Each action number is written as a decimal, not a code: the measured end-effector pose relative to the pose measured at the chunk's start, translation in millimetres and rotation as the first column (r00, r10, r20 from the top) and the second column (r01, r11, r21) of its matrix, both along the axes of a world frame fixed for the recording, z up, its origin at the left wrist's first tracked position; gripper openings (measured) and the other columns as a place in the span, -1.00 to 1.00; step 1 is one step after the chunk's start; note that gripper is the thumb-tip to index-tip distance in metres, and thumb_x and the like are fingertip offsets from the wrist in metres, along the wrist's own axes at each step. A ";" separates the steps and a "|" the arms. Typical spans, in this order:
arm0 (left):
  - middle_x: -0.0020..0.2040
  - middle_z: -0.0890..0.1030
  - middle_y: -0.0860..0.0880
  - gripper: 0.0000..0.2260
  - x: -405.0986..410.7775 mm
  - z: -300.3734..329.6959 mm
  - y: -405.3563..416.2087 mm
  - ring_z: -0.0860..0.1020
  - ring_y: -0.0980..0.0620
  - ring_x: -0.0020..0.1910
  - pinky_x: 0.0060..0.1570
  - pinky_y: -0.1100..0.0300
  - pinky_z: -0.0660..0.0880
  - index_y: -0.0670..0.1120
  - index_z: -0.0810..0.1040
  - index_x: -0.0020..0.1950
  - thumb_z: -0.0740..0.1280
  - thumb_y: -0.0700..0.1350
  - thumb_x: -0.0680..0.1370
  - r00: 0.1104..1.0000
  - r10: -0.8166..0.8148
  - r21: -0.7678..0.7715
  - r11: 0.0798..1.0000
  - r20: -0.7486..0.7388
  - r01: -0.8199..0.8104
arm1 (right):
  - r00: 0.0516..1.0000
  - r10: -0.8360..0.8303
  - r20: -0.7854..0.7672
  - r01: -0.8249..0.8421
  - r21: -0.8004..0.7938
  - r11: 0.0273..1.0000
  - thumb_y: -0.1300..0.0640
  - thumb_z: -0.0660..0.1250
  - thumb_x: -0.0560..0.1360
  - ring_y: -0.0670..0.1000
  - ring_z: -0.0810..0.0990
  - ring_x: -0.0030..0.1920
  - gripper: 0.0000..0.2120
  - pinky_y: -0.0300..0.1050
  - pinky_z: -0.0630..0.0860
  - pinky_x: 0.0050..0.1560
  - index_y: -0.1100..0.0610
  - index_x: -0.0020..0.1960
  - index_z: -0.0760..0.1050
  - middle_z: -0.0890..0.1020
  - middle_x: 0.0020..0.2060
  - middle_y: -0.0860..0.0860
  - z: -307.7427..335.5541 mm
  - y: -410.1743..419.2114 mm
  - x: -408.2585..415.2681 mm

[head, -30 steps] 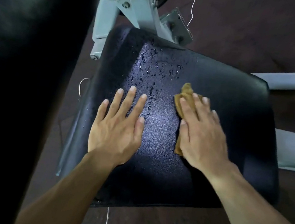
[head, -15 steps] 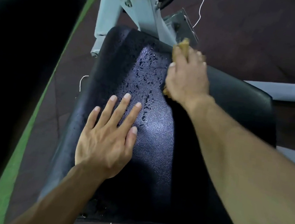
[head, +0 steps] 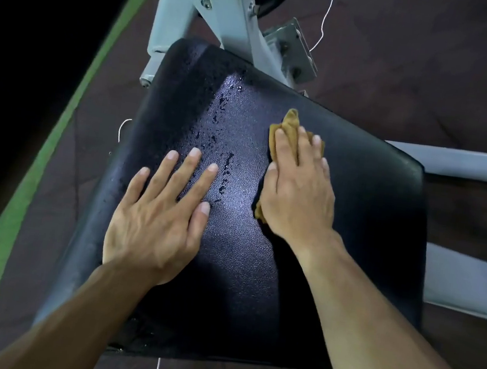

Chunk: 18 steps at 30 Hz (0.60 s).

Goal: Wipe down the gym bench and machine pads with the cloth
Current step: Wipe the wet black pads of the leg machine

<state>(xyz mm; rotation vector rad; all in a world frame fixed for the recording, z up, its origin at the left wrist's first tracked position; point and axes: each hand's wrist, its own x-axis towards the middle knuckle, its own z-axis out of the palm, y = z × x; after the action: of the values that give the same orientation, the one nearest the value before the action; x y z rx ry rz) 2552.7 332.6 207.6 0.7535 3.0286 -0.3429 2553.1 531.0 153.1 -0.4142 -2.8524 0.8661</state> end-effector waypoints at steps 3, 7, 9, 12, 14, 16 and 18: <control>0.59 0.07 0.06 -0.50 -0.7 -0.6 1.6 0.05 -0.01 0.56 0.47 -0.06 0.06 0.12 0.08 0.58 -0.02 0.10 0.62 1.000 -0.002 0.004 1.000 -0.004 0.002 | 0.999 -0.049 0.014 0.049 -0.014 0.999 0.02 0.04 0.61 0.22 -0.01 0.55 -0.47 0.17 0.02 0.51 0.06 0.56 0.08 0.10 0.55 0.14 4.1 -5.2 -17.0; 0.59 0.08 0.06 -0.51 -0.2 1.1 2.9 0.06 -0.01 0.56 0.47 -0.06 0.06 0.12 0.09 0.57 -0.02 0.10 0.62 1.000 -0.002 -0.006 1.000 -0.014 0.001 | 0.997 0.074 -0.031 -0.075 -0.047 0.996 0.00 0.02 0.62 0.17 -0.06 0.56 -0.48 0.14 -0.05 0.52 0.01 0.56 0.07 0.06 0.57 0.10 12.9 -13.4 -11.2; 0.59 0.08 0.06 -0.51 -0.2 3.0 3.3 0.07 -0.01 0.56 0.47 -0.06 0.06 0.12 0.09 0.57 -0.03 0.10 0.63 1.000 -0.006 -0.011 1.000 -0.018 0.005 | 0.986 0.154 -0.071 -0.163 -0.144 0.976 -0.01 0.00 0.63 0.08 -0.09 0.57 -0.49 0.09 -0.09 0.53 -0.04 0.57 0.05 0.03 0.58 0.03 14.7 -10.6 -2.7; 0.59 0.08 0.06 -0.51 0.4 4.8 3.1 0.06 0.00 0.56 0.47 -0.04 0.05 0.11 0.09 0.58 -0.04 0.11 0.63 1.000 -0.007 -0.010 1.000 -0.019 0.007 | 0.983 0.114 -0.145 -0.157 -0.334 0.929 0.00 -0.01 0.65 -0.07 -0.03 0.56 -0.52 0.02 0.00 0.54 -0.05 0.56 0.07 0.08 0.57 -0.08 15.8 3.7 7.0; 0.59 0.08 0.07 -0.52 -0.3 4.8 1.0 0.05 0.01 0.56 0.47 -0.03 0.03 0.12 0.09 0.57 -0.05 0.12 0.63 1.000 -0.016 0.002 1.000 -0.020 0.016 | 0.986 0.080 -0.149 -0.126 -0.334 0.934 -0.02 -0.03 0.65 -0.13 -0.01 0.55 -0.52 -0.01 0.01 0.54 -0.05 0.56 0.08 0.10 0.56 -0.11 10.0 13.5 7.5; 0.59 0.08 0.08 -0.52 -2.4 2.5 -0.6 0.03 0.03 0.56 0.48 -0.02 0.03 0.14 0.08 0.57 -0.07 0.15 0.64 0.999 -0.037 0.006 0.999 -0.008 0.037 | 0.987 0.084 -0.137 -0.120 -0.283 0.952 -0.06 -0.07 0.63 -0.13 -0.02 0.55 -0.49 -0.03 -0.03 0.54 -0.02 0.56 0.10 0.11 0.56 -0.12 1.2 17.2 8.4; 0.59 0.07 0.09 -0.51 -2.2 1.9 -2.8 0.01 0.03 0.56 0.49 -0.02 0.03 0.15 0.07 0.57 -0.11 0.19 0.64 0.999 -0.044 -0.003 0.999 0.001 0.044 | 0.984 0.078 -0.158 -0.116 -0.248 0.962 -0.08 -0.09 0.61 -0.14 -0.03 0.55 -0.47 -0.07 -0.07 0.54 0.00 0.56 0.12 0.10 0.56 -0.12 -6.4 16.3 7.8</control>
<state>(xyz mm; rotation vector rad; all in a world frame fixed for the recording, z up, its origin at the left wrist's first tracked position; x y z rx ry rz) 2550.5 329.8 209.5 0.8213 3.0140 -0.3475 2561.0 547.3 146.7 -0.2262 -2.6527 1.2366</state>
